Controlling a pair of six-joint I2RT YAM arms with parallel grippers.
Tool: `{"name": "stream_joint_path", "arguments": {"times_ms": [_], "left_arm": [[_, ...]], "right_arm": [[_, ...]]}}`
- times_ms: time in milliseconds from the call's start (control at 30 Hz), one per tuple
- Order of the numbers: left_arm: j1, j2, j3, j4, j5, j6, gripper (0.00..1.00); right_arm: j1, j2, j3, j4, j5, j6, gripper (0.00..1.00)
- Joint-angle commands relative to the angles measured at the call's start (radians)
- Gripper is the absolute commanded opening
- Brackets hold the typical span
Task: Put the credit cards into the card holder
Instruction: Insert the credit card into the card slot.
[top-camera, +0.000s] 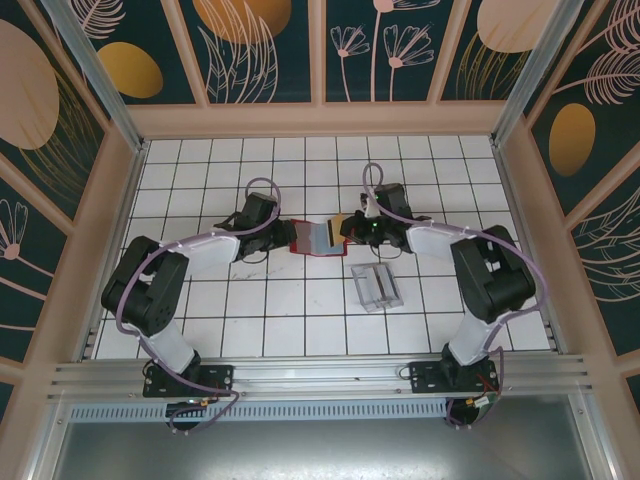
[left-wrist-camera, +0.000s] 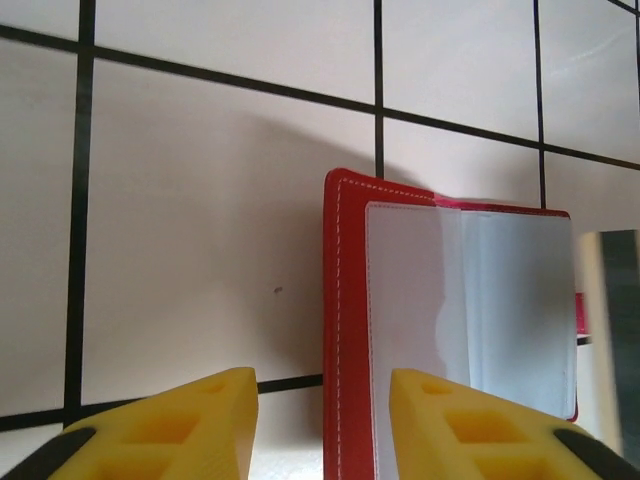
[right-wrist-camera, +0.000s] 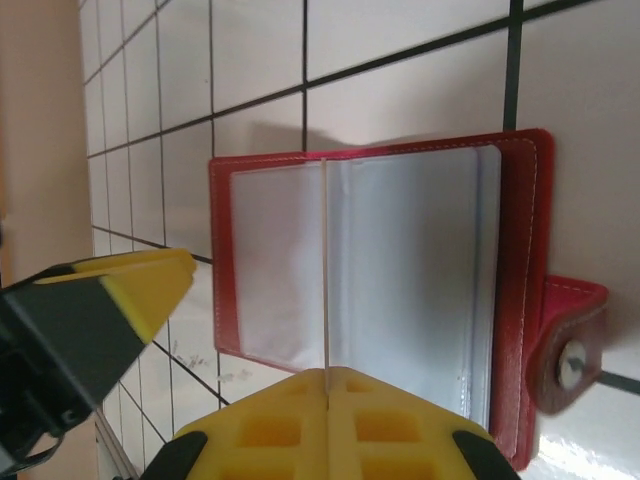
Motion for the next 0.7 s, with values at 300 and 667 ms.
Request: {"name": "stream_joint_path", "arguments": {"times_ms": [300, 667], "left_arm": [[0.011, 0.095, 0.021, 0.022, -0.02, 0.046, 0.1], [0.016, 0.135, 0.026, 0.022, -0.013, 0.047, 0.07]], "right_arm": [[0.004, 0.156, 0.05, 0.15, -0.151, 0.016, 0.0], [0.001, 0.25, 0.045, 0.217, -0.204, 0.02, 0.0]]}}
